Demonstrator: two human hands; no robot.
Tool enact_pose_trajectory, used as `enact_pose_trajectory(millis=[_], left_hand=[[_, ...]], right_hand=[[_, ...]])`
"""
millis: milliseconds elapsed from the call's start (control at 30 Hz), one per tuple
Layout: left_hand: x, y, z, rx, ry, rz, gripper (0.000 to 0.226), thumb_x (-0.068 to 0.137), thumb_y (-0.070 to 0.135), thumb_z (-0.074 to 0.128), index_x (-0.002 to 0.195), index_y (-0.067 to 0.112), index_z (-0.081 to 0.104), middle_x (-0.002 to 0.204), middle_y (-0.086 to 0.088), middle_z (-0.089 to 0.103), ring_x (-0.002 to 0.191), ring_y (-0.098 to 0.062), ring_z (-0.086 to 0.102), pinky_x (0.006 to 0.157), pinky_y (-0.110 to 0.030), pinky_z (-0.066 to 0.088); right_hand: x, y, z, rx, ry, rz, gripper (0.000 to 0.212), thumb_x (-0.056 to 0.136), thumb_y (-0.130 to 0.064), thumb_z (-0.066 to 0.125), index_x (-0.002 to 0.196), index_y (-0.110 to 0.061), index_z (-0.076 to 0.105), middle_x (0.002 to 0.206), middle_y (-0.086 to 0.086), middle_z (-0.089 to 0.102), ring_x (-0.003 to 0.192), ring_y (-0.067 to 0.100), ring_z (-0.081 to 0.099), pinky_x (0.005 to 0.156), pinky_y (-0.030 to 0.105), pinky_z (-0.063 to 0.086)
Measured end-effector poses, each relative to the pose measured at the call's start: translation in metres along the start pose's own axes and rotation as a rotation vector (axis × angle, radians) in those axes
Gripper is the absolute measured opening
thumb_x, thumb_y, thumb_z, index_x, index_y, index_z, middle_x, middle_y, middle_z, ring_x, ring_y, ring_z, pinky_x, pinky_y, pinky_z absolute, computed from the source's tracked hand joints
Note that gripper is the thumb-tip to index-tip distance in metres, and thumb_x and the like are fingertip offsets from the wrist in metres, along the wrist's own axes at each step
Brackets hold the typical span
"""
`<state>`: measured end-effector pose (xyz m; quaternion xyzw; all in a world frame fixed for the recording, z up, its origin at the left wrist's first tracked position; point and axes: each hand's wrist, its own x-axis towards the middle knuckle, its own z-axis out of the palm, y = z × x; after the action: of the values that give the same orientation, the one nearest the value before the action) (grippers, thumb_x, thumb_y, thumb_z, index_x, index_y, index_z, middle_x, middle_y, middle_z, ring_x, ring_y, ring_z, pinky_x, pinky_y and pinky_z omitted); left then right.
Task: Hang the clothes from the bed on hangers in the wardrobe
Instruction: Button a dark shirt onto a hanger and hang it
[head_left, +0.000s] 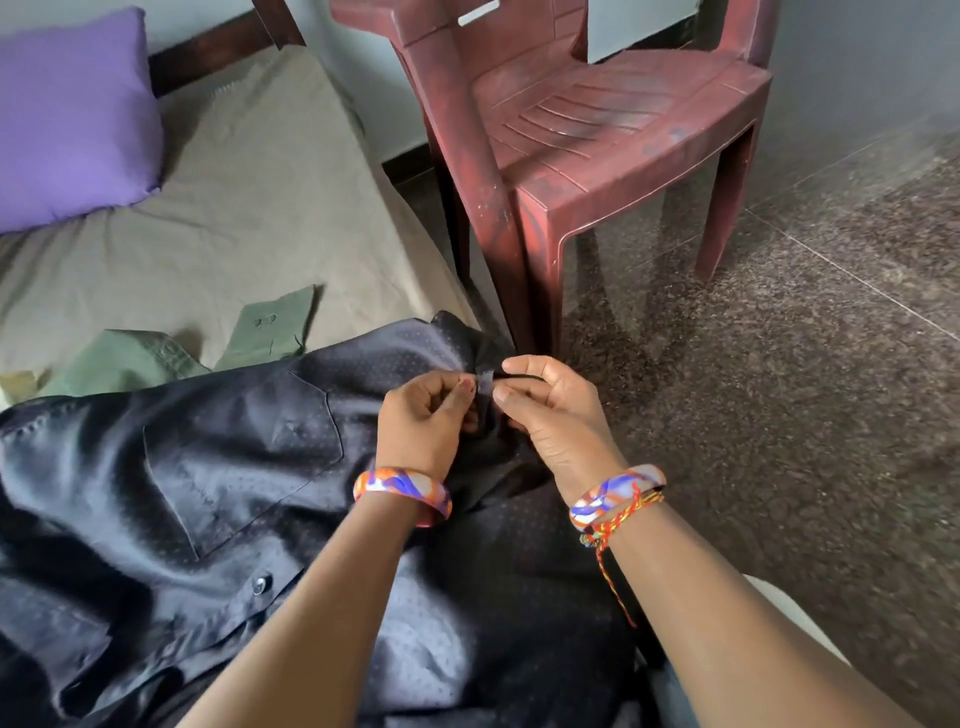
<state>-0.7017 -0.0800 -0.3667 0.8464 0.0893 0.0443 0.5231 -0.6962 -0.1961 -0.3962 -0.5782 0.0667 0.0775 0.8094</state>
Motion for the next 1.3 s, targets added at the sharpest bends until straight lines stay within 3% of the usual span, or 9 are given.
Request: enact_pose_trajectory(millis=[133,233,367,467,600,767,900,1100,1300], left_hand=[[-0.007,0.008,0.009,-0.080,0.182,-0.063,0.021,0.088,0.003,0.052,0.069,0.002,0.062,0.059,-0.003,0.050,0.048,0.001,0.040,0.047,-0.011,0.035],[-0.012,0.013,0.003,-0.289,0.229,-0.157,0.015,0.087,0.000,0.047,0.076,0.002,0.058,0.071,-0.008,0.044,0.060,-0.004,0.039,0.048,-0.012,0.035],[-0.022,0.004,-0.001,-0.032,0.233,0.037,0.023,0.078,0.020,0.046,0.065,0.004,0.055,0.061,-0.005,0.045,0.052,-0.003,0.037,0.051,-0.011,0.033],[-0.027,-0.001,-0.006,0.246,0.194,0.204,0.021,0.086,0.032,0.054,0.086,0.015,0.067,0.064,0.010,0.058,0.061,0.008,0.054,0.060,-0.003,0.039],[-0.031,0.007,-0.010,0.745,0.115,0.279,0.062,0.065,0.073,0.055,0.104,0.027,0.067,0.079,0.000,0.069,0.075,-0.018,0.064,0.064,-0.030,0.051],[-0.014,0.022,-0.010,0.816,0.172,0.106,0.031,0.090,0.043,0.052,0.099,0.017,0.067,0.096,-0.016,0.069,0.094,-0.037,0.060,0.067,-0.031,0.036],[0.008,0.025,-0.014,0.627,0.261,-0.111,0.036,0.097,0.027,0.044,0.097,-0.002,0.065,0.104,-0.027,0.062,0.091,-0.036,0.053,0.070,-0.027,0.028],[0.009,0.024,-0.019,0.647,0.342,0.130,0.018,0.082,0.000,0.054,0.097,0.007,0.059,0.093,-0.016,0.065,0.088,-0.037,0.059,0.071,-0.033,0.041],[0.012,0.039,-0.015,0.680,0.282,0.270,0.018,0.079,0.014,0.070,0.094,0.011,0.060,0.069,0.004,0.058,0.073,-0.029,0.061,0.065,-0.033,0.047]], right_hand=[[0.006,0.012,-0.013,-0.402,0.124,0.136,0.032,0.092,-0.010,0.052,0.121,-0.026,0.051,0.111,0.001,0.063,0.110,0.018,0.058,0.099,0.032,0.043],[0.007,0.017,-0.020,-0.778,-0.050,0.284,0.041,0.093,-0.030,0.052,0.134,-0.026,0.046,0.133,0.005,0.053,0.125,0.028,0.045,0.107,0.040,0.035],[0.001,0.009,-0.023,-0.913,-0.115,0.239,0.022,0.089,-0.033,0.058,0.103,-0.018,0.067,0.110,0.009,0.066,0.108,0.030,0.057,0.086,0.029,0.043],[-0.002,0.003,-0.033,-0.932,-0.054,0.235,0.013,0.083,-0.020,0.060,0.078,-0.009,0.066,0.087,0.012,0.065,0.094,0.033,0.061,0.074,0.027,0.043],[0.000,-0.004,-0.044,-0.888,0.022,0.237,0.010,0.080,-0.020,0.062,0.072,-0.015,0.066,0.081,0.007,0.065,0.089,0.026,0.060,0.069,0.022,0.038],[-0.002,-0.009,-0.054,-0.776,-0.027,0.128,0.024,0.078,-0.015,0.067,0.059,-0.023,0.056,0.059,-0.010,0.051,0.058,0.003,0.047,0.053,0.019,0.034],[-0.007,-0.010,-0.063,-0.856,-0.303,0.179,0.028,0.081,-0.014,0.065,0.104,-0.029,0.063,0.067,-0.014,0.048,0.058,-0.001,0.042,0.052,0.013,0.031],[-0.008,-0.001,-0.064,-0.989,-0.475,0.091,0.058,0.085,-0.017,0.058,0.135,-0.041,0.043,0.123,0.000,0.061,0.111,0.022,0.057,0.082,0.023,0.041],[0.000,0.004,-0.058,-0.896,-0.098,0.030,0.040,0.090,-0.016,0.054,0.129,-0.027,0.056,0.117,0.000,0.064,0.106,0.018,0.060,0.091,0.029,0.046]])
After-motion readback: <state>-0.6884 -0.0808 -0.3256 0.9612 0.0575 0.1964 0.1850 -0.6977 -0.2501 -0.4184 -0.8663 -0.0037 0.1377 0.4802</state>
